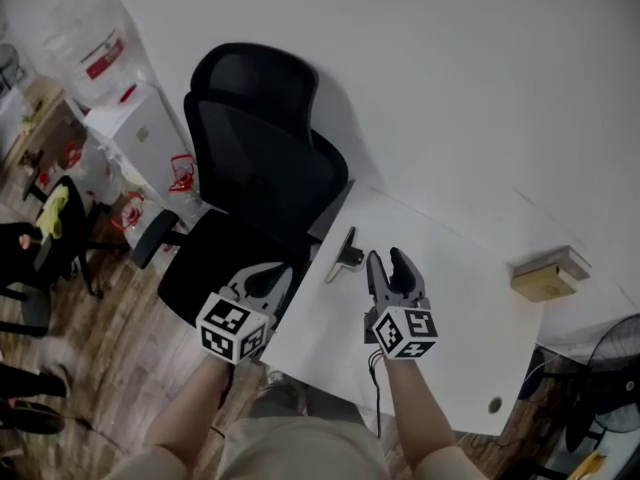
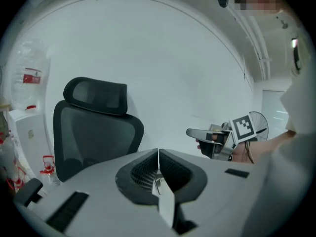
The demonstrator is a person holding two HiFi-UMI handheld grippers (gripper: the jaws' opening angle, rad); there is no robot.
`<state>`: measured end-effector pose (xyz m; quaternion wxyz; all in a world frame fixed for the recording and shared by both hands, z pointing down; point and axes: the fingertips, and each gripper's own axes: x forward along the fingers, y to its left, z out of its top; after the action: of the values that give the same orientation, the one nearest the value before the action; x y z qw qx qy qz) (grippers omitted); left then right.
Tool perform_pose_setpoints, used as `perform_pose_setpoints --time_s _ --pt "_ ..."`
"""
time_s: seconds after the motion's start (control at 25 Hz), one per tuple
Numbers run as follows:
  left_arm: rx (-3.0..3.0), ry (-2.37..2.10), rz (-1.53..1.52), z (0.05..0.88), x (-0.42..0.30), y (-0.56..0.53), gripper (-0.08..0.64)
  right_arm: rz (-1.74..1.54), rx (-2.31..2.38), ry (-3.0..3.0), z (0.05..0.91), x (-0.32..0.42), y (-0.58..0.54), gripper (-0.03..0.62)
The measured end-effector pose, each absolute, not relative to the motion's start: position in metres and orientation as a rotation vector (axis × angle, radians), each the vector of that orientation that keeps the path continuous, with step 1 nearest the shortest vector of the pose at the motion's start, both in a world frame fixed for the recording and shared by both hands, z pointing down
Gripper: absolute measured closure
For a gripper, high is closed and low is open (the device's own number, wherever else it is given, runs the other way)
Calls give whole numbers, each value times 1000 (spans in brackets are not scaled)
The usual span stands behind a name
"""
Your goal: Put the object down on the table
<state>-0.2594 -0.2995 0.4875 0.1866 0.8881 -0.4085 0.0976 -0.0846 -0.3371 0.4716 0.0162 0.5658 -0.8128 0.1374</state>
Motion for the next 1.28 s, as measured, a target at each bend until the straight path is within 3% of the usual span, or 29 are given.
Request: perform_pose_setpoints --time_s 0.72,1.12,1.28 --pt "2767 -1206 79 330 -245 -252 535 177 1647 -2714 308 -76 -243 479" --pt "2807 -1225 95 309 -250 -220 535 162 1459 -2735 298 -85 -202 563" --pt "2826 -1236 146 314 -247 -208 535 214 1345 -2732 308 -93 -187 569"
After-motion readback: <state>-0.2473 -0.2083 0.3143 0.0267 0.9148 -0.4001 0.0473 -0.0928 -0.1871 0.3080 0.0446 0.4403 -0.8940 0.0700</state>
